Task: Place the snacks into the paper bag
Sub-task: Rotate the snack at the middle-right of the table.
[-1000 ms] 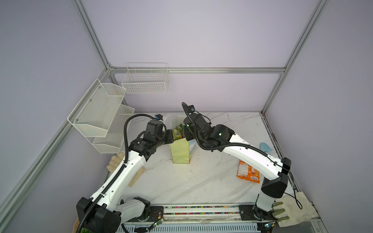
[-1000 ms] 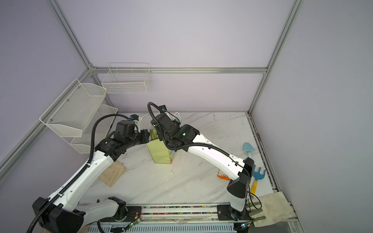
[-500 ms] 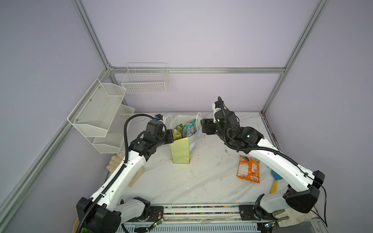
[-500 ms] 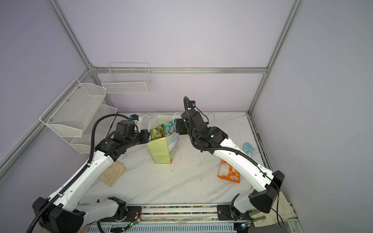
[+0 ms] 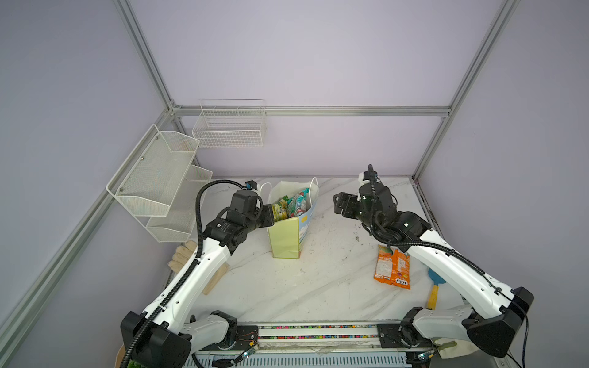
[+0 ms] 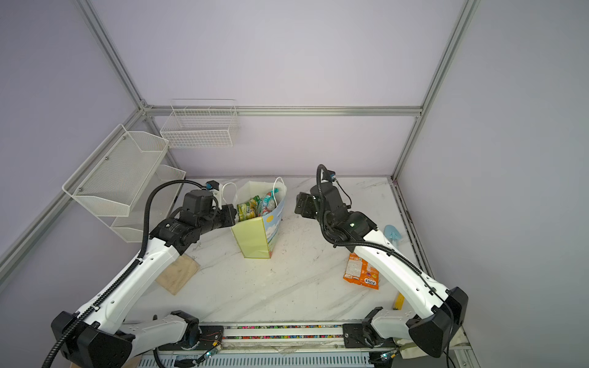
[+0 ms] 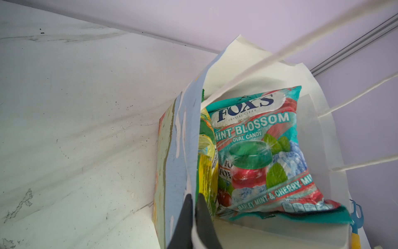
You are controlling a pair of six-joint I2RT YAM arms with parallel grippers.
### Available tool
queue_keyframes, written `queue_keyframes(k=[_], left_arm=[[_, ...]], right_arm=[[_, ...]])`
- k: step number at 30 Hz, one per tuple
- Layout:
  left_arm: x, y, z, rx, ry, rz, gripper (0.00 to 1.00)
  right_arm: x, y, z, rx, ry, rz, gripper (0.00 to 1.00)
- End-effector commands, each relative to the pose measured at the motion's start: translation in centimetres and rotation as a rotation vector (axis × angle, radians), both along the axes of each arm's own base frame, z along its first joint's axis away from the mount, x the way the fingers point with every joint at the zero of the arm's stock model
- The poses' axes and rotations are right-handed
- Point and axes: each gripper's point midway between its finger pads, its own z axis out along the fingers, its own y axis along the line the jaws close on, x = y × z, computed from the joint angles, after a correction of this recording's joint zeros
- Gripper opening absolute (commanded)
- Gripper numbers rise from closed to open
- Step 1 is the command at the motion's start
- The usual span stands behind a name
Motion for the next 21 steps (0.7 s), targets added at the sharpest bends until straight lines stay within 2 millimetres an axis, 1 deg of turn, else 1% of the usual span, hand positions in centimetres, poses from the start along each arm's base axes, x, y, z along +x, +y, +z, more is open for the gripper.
queue_keyframes(k=[1, 2, 4, 8, 11, 16, 18, 21], left_arm=[[0.8, 0.6, 2.4, 0.000, -0.109, 0.018, 0.00], [0.9, 0.6, 2.4, -0.001, -0.110, 0.019, 0.00], [0.9, 0.5, 2.4, -0.003, -0.109, 0.016, 0.00], [0.9, 0.5, 2.1, -0.008, -0.106, 0.016, 0.00], [0.9, 0.4, 2.1, -0.010, -0.106, 0.014, 0.00], [0.8, 0.6, 2.0, -0.008, -0.108, 0.017, 0.00], [0.8, 0.6, 2.1, -0.011, -0.109, 0.019, 0.00], [0.9, 0.5, 2.0, -0.016, -0.106, 0.016, 0.00]], right_arm=[[-0.8, -3.4, -2.9, 0.021, 0.093, -0.130, 0.94], [-1.0, -4.0, -3.6, 0.015, 0.113, -0.151, 0.97], [-1.4, -5.3, -5.6, -0.003, 0.167, -0.197, 0.97], [-2.6, -6.4, -9.4, -0.001, 0.262, -0.247, 0.97], [-3.6, -9.2, -12.0, -0.025, 0.336, -0.383, 0.97], [-6.0, -14.8, -14.2, -0.073, 0.420, -0.659, 0.98], [-6.8, -15.9, -15.1, -0.074, 0.456, -0.728, 0.97], [-7.5, -16.6, -16.9, -0.078, 0.528, -0.784, 0.97]])
